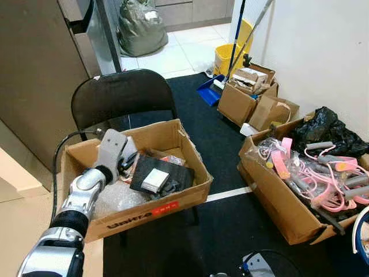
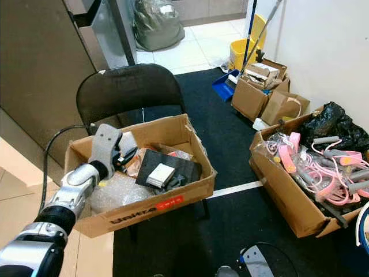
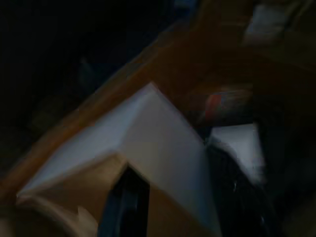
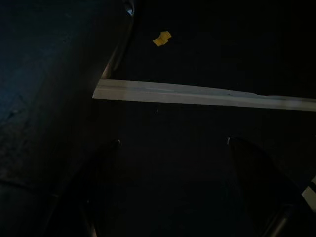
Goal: Picking trash to rubbish bin
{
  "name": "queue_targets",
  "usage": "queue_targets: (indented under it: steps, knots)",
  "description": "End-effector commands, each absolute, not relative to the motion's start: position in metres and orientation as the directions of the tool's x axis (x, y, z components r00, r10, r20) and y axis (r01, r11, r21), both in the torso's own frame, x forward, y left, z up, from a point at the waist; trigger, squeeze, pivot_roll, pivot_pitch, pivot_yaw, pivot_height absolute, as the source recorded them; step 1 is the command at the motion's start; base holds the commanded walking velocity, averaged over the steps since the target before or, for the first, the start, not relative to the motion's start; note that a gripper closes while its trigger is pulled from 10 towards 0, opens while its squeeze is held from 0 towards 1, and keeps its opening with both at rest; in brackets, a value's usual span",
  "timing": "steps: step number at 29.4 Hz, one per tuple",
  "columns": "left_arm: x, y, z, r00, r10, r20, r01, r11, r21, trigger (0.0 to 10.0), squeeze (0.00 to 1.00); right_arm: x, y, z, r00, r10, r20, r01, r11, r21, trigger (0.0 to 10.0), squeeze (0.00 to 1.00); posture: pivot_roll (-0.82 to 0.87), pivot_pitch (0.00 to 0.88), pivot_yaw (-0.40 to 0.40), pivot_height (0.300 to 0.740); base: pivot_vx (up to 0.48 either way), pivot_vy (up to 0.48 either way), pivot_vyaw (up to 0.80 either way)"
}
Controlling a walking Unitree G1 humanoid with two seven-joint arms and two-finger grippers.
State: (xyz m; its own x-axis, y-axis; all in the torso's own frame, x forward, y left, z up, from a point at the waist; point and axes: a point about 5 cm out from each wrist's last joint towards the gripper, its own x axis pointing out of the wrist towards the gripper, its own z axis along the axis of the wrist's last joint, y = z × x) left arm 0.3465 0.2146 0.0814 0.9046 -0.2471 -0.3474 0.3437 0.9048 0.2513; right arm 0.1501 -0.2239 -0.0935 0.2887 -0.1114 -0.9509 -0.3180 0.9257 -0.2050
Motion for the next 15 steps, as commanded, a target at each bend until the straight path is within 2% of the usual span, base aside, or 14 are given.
queue_targets:
  steps: [1, 2, 3, 4, 8, 11, 12, 13, 15]
  knots:
    - [0.330, 0.250, 0.058, 0.825, -0.065, -0.561, 0.296, 0.895, 0.332, 10.0, 0.00, 0.145, -0.222, -0.096, 0.269, -0.104, -0.958, -0.325, 0.926, -0.192, 10.0, 0.00, 0.06, 0.128, 0.093, 0.740, 0.000, 0.000, 0.00]
    - [0.327, 0.259, 0.057, 0.807, -0.023, -0.590, 0.306, 0.871, 0.385, 10.0, 0.00, 0.146, -0.222, -0.096, 0.269, -0.104, -0.957, -0.325, 0.926, -0.192, 10.0, 0.00, 0.06, 0.128, 0.093, 0.740, 0.000, 0.000, 0.00]
    - [0.323, 0.269, 0.057, 0.782, 0.023, -0.623, 0.397, 0.753, 0.525, 10.0, 0.00, 0.145, -0.222, -0.096, 0.270, -0.104, -0.957, -0.324, 0.926, -0.192, 10.0, 0.00, 0.05, 0.129, 0.090, 0.740, 0.000, 0.000, 0.00]
    - [0.321, 0.274, 0.058, 0.767, 0.052, -0.639, 0.442, 0.680, 0.585, 10.0, 0.00, 0.145, -0.222, -0.096, 0.270, -0.105, -0.957, -0.323, 0.927, -0.192, 10.0, 0.00, 0.05, 0.129, 0.090, 0.740, 0.000, 0.000, 0.00]
    - [0.323, 0.275, 0.064, 0.778, 0.015, -0.628, 0.488, 0.616, 0.619, 10.0, 0.00, 0.144, -0.222, -0.096, 0.269, -0.106, -0.957, -0.321, 0.927, -0.193, 10.0, 0.00, 0.05, 0.131, 0.095, 0.740, 0.000, 0.000, 0.00]
    - [0.325, 0.261, 0.066, 0.780, -0.126, -0.612, 0.536, 0.639, 0.552, 10.0, 0.00, 0.144, -0.223, -0.096, 0.267, -0.107, -0.958, -0.321, 0.927, -0.193, 10.0, 0.00, 0.05, 0.134, 0.092, 0.740, 0.000, 0.000, 0.00]
    - [0.326, 0.257, 0.067, 0.773, -0.161, -0.614, 0.561, 0.625, 0.543, 10.0, 0.60, 0.144, -0.223, -0.096, 0.266, -0.107, -0.958, -0.321, 0.927, -0.192, 10.0, 0.00, 0.05, 0.134, 0.092, 0.740, 0.000, 0.000, 0.00]
    - [0.326, 0.253, 0.066, 0.759, -0.198, -0.621, 0.594, 0.600, 0.535, 10.0, 1.00, 0.143, -0.223, -0.096, 0.264, -0.107, -0.959, -0.321, 0.927, -0.192, 10.0, 0.00, 0.05, 0.137, 0.092, 0.740, 0.000, 0.000, 0.00]
    - [0.326, 0.251, 0.066, 0.753, -0.212, -0.623, 0.605, 0.597, 0.527, 10.0, 1.00, 0.143, -0.223, -0.096, 0.264, -0.107, -0.959, -0.321, 0.927, -0.192, 10.0, 0.00, 0.05, 0.137, 0.092, 0.740, 0.000, 0.000, 0.00]
